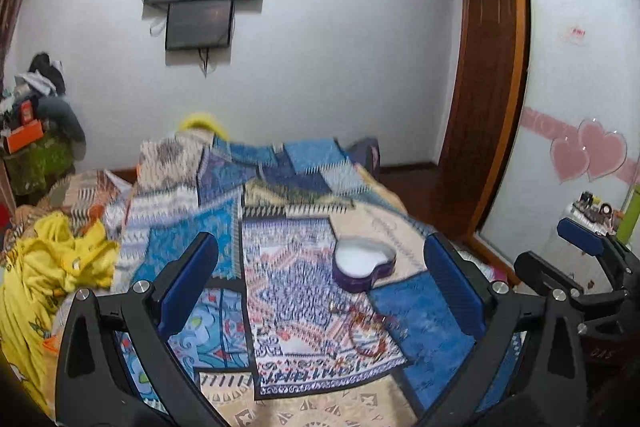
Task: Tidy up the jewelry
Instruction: 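Move both tools down toward the jewelry scattered on the quilt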
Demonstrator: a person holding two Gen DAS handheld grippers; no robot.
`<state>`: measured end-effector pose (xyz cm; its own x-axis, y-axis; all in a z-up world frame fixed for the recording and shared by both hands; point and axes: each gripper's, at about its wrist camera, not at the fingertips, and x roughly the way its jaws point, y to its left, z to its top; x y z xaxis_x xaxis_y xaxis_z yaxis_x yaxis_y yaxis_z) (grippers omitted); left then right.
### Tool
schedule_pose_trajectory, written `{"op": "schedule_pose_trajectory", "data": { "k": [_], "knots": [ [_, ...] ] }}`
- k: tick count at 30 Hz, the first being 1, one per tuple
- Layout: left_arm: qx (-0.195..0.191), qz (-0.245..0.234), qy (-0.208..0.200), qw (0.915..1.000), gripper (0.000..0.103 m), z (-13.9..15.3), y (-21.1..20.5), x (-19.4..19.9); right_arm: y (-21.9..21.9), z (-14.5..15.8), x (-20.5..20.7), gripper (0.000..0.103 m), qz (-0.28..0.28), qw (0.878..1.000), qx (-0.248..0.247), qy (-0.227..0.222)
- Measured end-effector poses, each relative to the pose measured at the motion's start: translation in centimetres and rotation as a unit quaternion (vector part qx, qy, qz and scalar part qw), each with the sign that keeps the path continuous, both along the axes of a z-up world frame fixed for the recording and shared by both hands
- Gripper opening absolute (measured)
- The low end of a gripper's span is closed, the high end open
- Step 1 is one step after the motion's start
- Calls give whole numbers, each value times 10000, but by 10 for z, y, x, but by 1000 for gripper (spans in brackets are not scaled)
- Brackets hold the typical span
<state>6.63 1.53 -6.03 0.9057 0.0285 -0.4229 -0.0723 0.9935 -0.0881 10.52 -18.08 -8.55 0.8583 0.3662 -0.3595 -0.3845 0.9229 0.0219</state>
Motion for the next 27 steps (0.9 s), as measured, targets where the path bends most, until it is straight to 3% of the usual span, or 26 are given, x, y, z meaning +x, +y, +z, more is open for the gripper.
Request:
{"op": "schedule_pose_trajectory", "data": {
  "k": [3, 8, 14, 19, 27],
  "knots": [
    [-8, -13, 421, 9991, 103, -23, 6, 17, 2, -21, 13, 102, -6, 9992, -195, 361],
    [36, -95, 1108, 9938, 86, -60, 12, 35, 1, -46, 25, 101, 115, 9953, -286, 917],
    [-209, -367, 1813, 9825, 71, -97, 13, 50, 3, -74, 37, 77, 356, 9876, -293, 1502],
    [-152, -554, 2276, 9721, 55, -120, 2, 55, 7, -90, 44, 57, 559, 9810, -403, 1815],
    [-211, -918, 2378, 9667, 55, -131, -11, 49, 17, -107, 52, 33, 832, 9734, -461, 2086]
  ]
}}
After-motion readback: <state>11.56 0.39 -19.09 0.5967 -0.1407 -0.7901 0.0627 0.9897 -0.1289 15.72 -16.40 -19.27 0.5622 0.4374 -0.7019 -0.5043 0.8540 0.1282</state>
